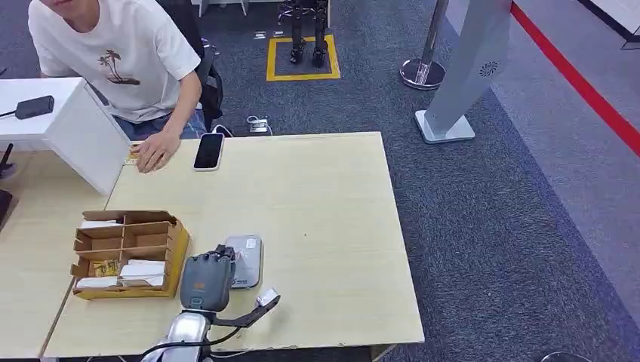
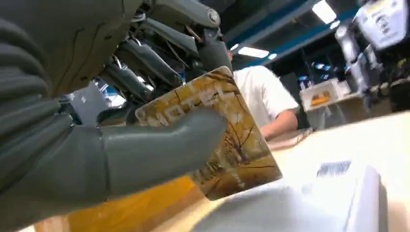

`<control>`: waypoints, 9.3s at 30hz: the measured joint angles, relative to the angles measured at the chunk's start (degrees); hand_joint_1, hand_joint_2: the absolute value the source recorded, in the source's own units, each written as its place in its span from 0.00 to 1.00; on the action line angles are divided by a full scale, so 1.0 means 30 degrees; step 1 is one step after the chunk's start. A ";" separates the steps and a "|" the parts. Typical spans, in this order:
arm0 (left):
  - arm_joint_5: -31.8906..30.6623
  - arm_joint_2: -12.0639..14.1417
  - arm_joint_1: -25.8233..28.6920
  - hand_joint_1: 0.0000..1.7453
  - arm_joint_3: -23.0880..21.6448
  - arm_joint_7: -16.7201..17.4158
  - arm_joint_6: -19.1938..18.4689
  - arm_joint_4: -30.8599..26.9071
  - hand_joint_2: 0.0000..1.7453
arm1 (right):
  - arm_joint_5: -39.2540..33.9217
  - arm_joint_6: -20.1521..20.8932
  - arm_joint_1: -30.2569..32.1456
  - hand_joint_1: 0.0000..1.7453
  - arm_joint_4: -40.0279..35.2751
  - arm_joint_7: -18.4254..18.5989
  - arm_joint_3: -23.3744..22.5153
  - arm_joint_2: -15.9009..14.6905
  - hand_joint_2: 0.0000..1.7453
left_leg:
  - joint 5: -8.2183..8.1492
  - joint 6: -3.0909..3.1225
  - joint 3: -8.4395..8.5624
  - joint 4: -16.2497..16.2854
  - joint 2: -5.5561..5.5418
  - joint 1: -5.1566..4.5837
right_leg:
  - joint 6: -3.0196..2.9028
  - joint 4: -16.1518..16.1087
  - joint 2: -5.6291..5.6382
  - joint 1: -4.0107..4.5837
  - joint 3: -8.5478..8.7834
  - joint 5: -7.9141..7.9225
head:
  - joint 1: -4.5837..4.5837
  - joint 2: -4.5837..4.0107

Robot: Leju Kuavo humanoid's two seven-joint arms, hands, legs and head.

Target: Pass the card to the sensor for recognition and then transmit it.

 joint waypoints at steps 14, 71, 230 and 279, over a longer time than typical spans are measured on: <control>0.1020 0.1573 -0.2310 1.00 0.5789 -0.3000 0.1681 -0.3525 1.00 | 0.0393 0.0211 -0.0011 0.00 -0.0007 0.0313 0.0109 0.0000 0.00 | 0.0025 0.0000 0.0001 -0.0001 0.0000 0.0005 | -0.0001 0.0009 0.0002 0.0005 0.0000 0.0006 | 0.0007 0.0000; 0.4232 0.4269 -0.3045 0.00 1.0053 -0.4108 0.1209 -0.3882 0.00 | 0.0780 0.0189 -0.0053 0.00 -0.0007 0.0423 0.0109 0.0000 0.00 | 0.0025 0.0000 -0.0021 0.0000 0.0002 0.0004 | 0.0008 0.0008 0.0006 0.0004 -0.0023 0.0012 | 0.0000 0.0000; 1.6585 1.3895 0.8391 0.00 0.9458 -0.5346 -1.2198 -1.5744 1.00 | 0.0065 0.0350 0.0108 0.00 0.0044 -0.0007 0.0109 0.0007 0.00 | 0.0021 -0.0002 -0.0046 -0.0002 0.0073 0.0024 | 0.0008 0.0008 0.0057 0.0019 -0.0063 0.0023 | 0.0029 0.0000; 2.3053 1.4580 0.5321 0.00 1.0127 -0.5885 -1.5615 -1.1854 1.00 | 0.1668 0.0546 -0.0144 0.00 0.0095 0.0342 0.0116 -0.0109 0.00 | 0.0026 -0.0002 -0.0055 0.0003 0.0043 0.0031 | 0.0009 0.0007 0.0027 0.0027 -0.0055 0.0025 | 0.0036 0.0000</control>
